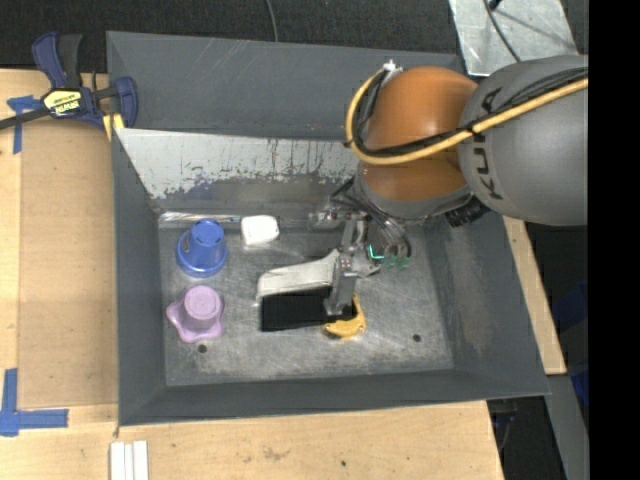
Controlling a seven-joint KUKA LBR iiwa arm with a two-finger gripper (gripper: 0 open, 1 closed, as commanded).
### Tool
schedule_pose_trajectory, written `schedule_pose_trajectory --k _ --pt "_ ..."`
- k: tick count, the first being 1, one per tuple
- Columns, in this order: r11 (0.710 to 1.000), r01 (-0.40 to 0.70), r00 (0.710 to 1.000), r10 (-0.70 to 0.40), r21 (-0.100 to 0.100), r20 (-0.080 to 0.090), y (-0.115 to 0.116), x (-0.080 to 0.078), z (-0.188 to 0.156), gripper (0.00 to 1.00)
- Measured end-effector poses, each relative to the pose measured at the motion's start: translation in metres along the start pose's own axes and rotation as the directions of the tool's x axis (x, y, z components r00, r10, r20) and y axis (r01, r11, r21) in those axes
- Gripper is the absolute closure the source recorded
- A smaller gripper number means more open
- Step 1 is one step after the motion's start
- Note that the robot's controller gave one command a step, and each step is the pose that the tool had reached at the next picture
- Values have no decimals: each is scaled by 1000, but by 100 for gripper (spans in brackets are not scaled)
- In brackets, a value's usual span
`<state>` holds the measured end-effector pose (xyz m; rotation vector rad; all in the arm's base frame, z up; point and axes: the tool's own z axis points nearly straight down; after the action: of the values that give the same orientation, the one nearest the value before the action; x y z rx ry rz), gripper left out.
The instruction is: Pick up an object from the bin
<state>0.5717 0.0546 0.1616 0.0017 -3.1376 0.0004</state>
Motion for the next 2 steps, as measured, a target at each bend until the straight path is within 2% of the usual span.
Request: schedule_pose_trajectory --k 1,2 --pt "1000 -1 1000 1 -1 7 0 -2 -4 0" --pt "999 -54 998 54 -2 11 11 -9 71 0"
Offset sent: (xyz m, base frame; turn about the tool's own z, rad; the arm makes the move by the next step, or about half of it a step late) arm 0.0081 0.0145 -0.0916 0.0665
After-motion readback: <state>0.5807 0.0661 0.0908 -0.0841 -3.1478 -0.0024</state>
